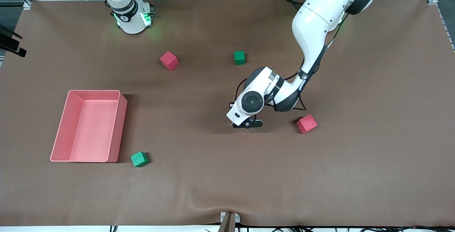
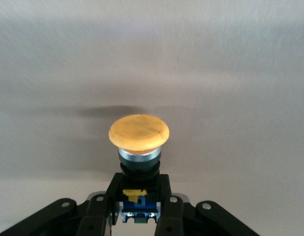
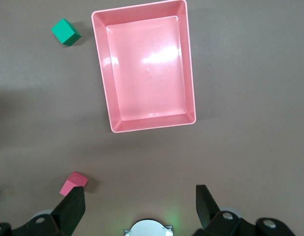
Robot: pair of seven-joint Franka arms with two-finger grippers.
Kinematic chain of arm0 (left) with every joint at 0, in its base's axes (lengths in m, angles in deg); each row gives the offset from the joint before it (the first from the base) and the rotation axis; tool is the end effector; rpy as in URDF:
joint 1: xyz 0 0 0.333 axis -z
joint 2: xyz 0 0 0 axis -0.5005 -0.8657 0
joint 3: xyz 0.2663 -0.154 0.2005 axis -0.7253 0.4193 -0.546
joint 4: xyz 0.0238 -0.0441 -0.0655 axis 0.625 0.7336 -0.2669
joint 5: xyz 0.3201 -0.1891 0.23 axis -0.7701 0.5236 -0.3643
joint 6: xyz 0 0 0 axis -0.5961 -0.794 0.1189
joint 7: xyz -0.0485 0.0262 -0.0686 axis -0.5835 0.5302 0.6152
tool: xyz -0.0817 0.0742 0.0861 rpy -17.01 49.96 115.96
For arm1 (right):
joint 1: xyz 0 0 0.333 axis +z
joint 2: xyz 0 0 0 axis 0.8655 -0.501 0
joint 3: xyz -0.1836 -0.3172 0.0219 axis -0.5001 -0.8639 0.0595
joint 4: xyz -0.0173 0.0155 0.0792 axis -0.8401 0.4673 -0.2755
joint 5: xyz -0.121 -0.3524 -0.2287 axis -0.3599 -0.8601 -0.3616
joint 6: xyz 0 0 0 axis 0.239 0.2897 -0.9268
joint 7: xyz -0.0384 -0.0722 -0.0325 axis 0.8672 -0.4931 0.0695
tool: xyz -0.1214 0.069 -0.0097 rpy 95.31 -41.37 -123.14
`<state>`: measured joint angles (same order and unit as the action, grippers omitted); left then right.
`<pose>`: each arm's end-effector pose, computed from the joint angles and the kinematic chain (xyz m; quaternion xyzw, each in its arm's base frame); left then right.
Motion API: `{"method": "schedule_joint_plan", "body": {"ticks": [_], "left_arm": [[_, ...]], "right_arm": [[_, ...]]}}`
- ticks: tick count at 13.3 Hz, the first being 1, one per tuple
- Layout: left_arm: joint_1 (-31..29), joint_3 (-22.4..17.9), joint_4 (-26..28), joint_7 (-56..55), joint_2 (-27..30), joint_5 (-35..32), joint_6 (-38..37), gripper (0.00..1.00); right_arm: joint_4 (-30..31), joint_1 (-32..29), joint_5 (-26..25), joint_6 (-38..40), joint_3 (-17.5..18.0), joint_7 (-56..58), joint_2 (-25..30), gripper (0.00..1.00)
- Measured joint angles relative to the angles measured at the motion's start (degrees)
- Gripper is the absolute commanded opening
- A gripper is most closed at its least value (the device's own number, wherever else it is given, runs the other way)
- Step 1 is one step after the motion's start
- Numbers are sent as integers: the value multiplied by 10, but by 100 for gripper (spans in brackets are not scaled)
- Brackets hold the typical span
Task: Place and upright button with both arms
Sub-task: 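Grasp the button body with the left gripper, then lift and rotate the button cap-up, then set it down upright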
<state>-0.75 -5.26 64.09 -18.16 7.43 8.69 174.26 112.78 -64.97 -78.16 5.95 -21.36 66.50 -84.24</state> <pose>0.6061 -0.5068 0.1824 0.9922 0.0118 -0.1237 0.0056 0.5523 -0.1000 0.6763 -0.9969 0.0604 0.0485 0.0155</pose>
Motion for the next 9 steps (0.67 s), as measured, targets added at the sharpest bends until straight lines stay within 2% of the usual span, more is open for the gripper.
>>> {"method": "schedule_joint_plan", "body": {"ticks": [2, 5, 9], "left_arm": [[1, 3, -3, -8, 13, -58, 0, 0], [16, 4, -5, -63, 41, -107, 0, 0], [68, 6, -4, -254, 55, -247, 38, 0]], "right_arm": [[0, 0, -1, 1, 1, -1, 0, 100], [-1, -5, -1, 10, -4, -1, 1, 100], [-1, -5, -1, 12, -3, -1, 1, 100]]}}
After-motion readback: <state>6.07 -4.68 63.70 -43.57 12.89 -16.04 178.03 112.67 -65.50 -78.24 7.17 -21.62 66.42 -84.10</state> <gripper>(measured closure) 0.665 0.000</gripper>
